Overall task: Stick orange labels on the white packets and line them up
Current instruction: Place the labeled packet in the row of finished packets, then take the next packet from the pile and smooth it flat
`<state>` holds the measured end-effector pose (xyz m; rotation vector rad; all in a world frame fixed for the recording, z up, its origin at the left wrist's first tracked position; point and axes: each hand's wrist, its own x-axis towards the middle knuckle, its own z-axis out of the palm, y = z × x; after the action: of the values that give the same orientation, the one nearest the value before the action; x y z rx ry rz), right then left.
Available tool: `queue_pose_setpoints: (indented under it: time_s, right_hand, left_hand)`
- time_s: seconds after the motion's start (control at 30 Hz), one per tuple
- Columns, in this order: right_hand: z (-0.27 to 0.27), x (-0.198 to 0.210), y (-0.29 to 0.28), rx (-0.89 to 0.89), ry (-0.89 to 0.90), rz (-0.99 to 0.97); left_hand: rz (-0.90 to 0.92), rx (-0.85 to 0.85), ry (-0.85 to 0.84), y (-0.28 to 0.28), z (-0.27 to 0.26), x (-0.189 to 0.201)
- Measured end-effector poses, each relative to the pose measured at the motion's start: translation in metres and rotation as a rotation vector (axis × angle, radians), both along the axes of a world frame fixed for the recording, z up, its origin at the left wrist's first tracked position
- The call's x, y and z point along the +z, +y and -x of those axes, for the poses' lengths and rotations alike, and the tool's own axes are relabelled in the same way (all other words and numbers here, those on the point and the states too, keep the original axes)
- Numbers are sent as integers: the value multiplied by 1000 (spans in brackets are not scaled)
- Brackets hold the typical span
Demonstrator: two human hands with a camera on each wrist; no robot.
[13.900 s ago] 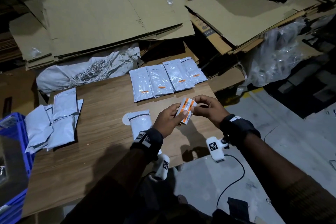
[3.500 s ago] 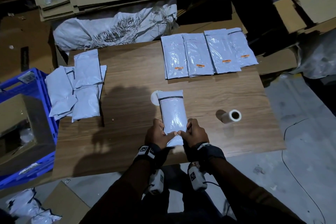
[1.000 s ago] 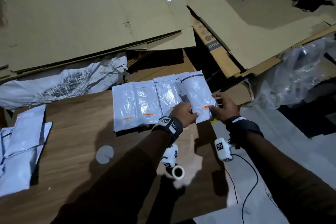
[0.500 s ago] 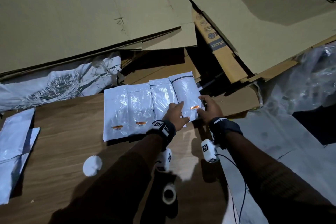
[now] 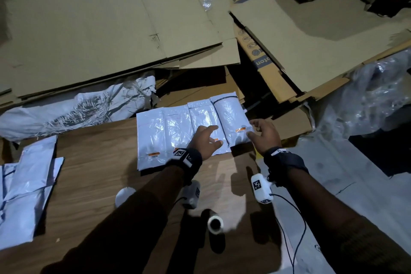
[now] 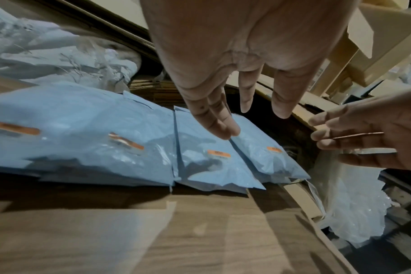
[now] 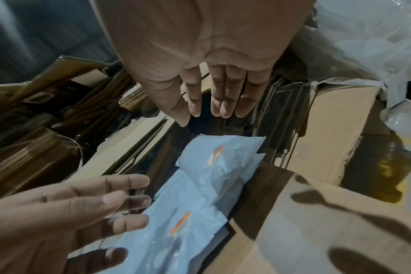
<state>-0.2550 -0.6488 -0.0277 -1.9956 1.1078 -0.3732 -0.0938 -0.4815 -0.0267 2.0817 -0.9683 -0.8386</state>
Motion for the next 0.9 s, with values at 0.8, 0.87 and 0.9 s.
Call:
queue_pose_setpoints:
  time_s: [0.8, 0.87, 0.9]
  right_hand:
    - [-61, 80, 392, 355, -41, -194]
    - [-70, 76, 412, 379, -10, -203]
    - [-76, 75, 422, 398, 7, -206]
  left_hand:
    - [259, 144, 67, 413, -37, 29]
    - [230, 165, 78, 437, -36, 28]
    - [218, 194, 104, 449, -38, 26]
